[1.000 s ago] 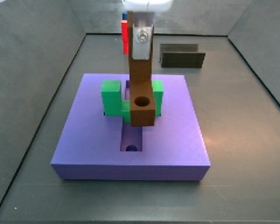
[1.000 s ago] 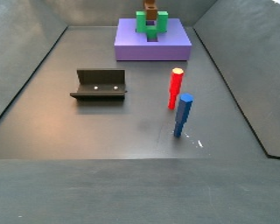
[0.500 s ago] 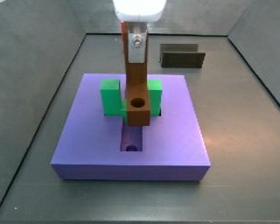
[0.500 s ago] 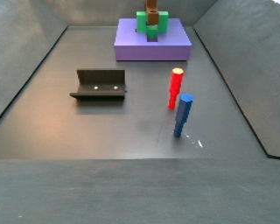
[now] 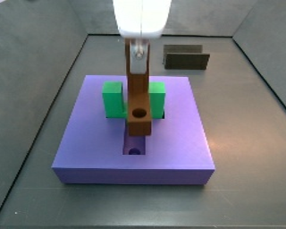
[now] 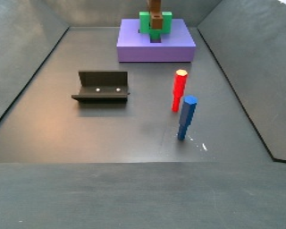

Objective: Pick up the brown object. Move up. Move to above the board. Insert the brown object.
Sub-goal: Insert the brown object.

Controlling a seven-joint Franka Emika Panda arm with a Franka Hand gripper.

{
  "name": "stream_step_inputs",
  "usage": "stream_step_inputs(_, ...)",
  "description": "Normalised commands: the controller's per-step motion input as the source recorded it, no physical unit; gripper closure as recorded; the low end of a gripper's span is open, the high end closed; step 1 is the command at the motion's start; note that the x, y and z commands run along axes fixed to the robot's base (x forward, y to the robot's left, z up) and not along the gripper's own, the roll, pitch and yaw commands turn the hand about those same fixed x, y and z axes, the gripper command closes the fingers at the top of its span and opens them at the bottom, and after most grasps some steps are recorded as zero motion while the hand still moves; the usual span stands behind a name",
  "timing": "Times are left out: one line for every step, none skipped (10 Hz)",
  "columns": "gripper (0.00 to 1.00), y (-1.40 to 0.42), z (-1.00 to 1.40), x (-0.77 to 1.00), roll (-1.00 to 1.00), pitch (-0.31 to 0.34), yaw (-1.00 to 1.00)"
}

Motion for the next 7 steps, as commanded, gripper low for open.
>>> stream_step_inputs(1.00,0.00,-0.34,0.03,-0.08,0.000,0.00)
stream_step_inputs(1.00,0.13,-0.22,-0.40,-0.16,-0.150,0.00)
stream_step_inputs(1.00,0.03,-0.14,-0.04,-0.10,-0.073,0.01)
stream_step_inputs(1.00,0.00,-0.22,0.00,-0.06,-0.001,0.01)
stream_step_inputs(1.00,-0.04,-0.21,0.15,-0.01,0.001,-0.05)
stream_step_inputs(1.00,-0.05,-0.26,0.34,0.00,0.067,-0.15)
stream_step_inputs(1.00,0.00,-0.38,0.14,0.00,0.021,-0.07)
